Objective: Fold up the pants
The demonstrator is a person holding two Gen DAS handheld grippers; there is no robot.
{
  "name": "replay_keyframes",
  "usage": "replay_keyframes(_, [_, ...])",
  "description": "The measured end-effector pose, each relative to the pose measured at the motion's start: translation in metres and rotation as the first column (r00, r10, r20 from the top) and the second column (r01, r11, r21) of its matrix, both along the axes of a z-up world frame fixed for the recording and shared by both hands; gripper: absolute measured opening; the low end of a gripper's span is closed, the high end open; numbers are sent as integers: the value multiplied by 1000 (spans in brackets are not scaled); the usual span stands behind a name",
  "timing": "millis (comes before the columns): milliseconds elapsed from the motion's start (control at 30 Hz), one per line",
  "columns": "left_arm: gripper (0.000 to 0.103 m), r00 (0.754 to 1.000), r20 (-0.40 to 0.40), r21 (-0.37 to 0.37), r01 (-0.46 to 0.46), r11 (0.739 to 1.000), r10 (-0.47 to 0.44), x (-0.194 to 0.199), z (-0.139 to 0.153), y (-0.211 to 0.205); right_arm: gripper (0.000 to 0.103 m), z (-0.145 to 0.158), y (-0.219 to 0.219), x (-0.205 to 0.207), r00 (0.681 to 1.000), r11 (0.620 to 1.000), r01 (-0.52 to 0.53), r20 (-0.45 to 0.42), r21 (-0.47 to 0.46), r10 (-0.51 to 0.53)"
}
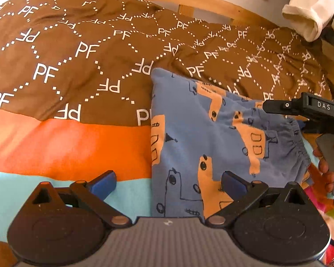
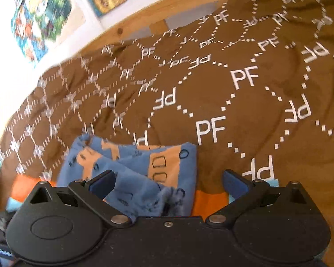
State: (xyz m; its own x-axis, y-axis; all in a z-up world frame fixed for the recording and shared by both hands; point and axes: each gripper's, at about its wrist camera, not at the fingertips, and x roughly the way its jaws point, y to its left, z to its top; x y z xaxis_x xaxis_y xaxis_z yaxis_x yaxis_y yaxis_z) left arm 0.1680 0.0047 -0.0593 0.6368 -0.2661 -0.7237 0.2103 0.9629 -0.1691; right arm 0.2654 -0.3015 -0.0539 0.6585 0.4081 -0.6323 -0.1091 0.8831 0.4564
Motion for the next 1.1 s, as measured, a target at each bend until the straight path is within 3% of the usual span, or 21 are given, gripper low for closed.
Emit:
replay_keyframes(133, [103,1000,11,-71,-3,997,4,3,1,4,102,-3,-8,0,999,995,50,-8,83,-49])
replay_keyframes(300, [99,1000,25,-166,3,986,1,3,3,10,86,0,0,0,1000,1000,30,5,-5,-30])
replay_keyframes(400, [93,1000,30,-183,9,983,-3,3,2,9,79,-1,4,-1,1000,1000,30,4,-1,-30])
replay_keyframes(467, [80,999,30,-181,16,983,-11,4,2,8,62,-4,5,-2,999,999,37,-5,31,-37])
replay_keyframes(567, [68,1000,16,-181,16,983,-14,5,-1,9,51,-5,8,-4,999,999,40,-4,0,-40])
replay_keyframes(767, [41,999,-25,-191,-51,980,47,11,-4,20,35,-5,8,-4,999,999,36,-7,8,-36])
replay_keyframes(867, [24,999,-30,-190,-37,981,32,13,-2,20,29,-3,10,-6,999,999,41,2,3,-41])
replay_keyframes(1100, [16,1000,1,-141,-2,990,2,7,10,11,17,15,22,-22,996,996,40,87,-78,-34])
